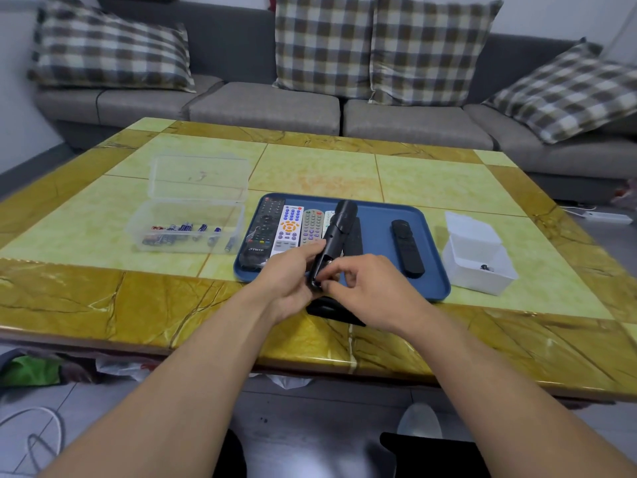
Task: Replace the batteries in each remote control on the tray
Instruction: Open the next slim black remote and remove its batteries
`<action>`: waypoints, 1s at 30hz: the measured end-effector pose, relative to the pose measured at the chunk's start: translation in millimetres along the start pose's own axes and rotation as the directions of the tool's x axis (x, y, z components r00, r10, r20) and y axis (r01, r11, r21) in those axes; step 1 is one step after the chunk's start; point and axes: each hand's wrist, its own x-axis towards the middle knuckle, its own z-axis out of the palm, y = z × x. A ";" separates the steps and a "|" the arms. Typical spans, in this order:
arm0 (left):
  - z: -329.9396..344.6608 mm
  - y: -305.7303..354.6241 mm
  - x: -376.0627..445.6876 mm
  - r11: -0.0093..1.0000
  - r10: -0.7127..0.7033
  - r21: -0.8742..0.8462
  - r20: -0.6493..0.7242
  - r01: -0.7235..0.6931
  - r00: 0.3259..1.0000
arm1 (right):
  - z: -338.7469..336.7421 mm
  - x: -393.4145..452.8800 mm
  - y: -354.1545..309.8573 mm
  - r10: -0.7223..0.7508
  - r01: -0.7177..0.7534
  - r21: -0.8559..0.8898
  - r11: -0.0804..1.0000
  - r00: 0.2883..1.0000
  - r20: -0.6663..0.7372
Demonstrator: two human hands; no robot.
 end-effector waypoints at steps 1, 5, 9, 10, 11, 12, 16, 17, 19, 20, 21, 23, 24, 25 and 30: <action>-0.5 -0.5 0.5 1.000 -0.014 0.018 0.001 0.014 1.000 | 0.5 -1.2 1.2 -0.003 0.003 -0.039 0.999 1.000 0.007; -1.3 -3.3 2.0 0.997 -0.051 0.061 0.024 0.049 0.998 | -3.3 1.7 3.5 0.001 -0.004 -0.144 0.990 1.000 -0.018; -0.3 -6.4 2.1 0.989 -0.087 0.122 0.036 0.082 0.996 | -3.1 5.4 2.3 0.002 0.009 -0.278 0.960 0.999 0.041; 0.3 -7.3 2.0 0.986 -0.099 0.140 0.038 0.092 0.994 | -3.4 4.9 1.6 -0.010 0.022 -0.301 0.953 0.999 0.041; 0.8 -8.2 2.1 0.983 -0.108 0.151 0.042 0.100 0.993 | -3.9 4.8 1.5 -0.028 0.039 -0.328 0.944 0.999 0.039; 1.0 -8.7 1.8 0.982 -0.115 0.153 0.044 0.107 0.992 | -4.8 4.7 0.9 -0.050 0.060 -0.355 0.933 0.998 0.037; 1.6 -9.5 3.3 0.988 -0.117 0.103 0.019 0.115 0.993 | -3.4 5.8 -1.1 -0.128 0.120 -0.444 0.888 0.992 0.012; 1.1 -9.4 4.3 0.991 -0.116 0.073 0.009 0.115 0.993 | -0.9 6.4 -0.7 -0.152 0.137 -0.464 0.875 0.988 0.004; -0.1 -8.2 5.7 0.991 -0.127 0.033 0.002 0.127 0.992 | 4.0 6.9 -0.3 -0.192 0.164 -0.495 0.853 0.981 -0.005; -0.7 -7.5 6.3 0.991 -0.136 0.019 0.001 0.136 0.991 | 5.9 7.4 -0.1 -0.207 0.175 -0.509 0.843 0.978 -0.007; -1.2 -6.8 7.2 0.990 -0.142 0.006 -0.002 0.142 0.990 | 7.0 7.9 -0.1 -0.220 0.184 -0.519 0.835 0.975 -0.008; -3.0 -5.0 9.1 0.988 -0.151 -0.025 -0.010 0.151 0.988 | 8.1 8.8 -1.5 -0.242 0.198 -0.532 0.823 0.970 -0.013; -4.0 -3.9 9.5 0.987 -0.154 -0.038 -0.012 0.154 0.988 | 8.3 8.7 -2.1 -0.245 0.202 -0.533 0.822 0.969 -0.011; -5.3 -2.8 9.8 0.987 -0.157 -0.045 -0.013 0.156 0.988 | 7.4 8.3 -2.4 -0.243 0.204 -0.528 0.825 0.970 -0.005; -11.8 0.4 9.7 0.987 -0.159 0.002 -0.021 0.159 0.987 | -5.6 8.1 -0.6 -0.208 0.229 -0.455 0.861 0.973 0.096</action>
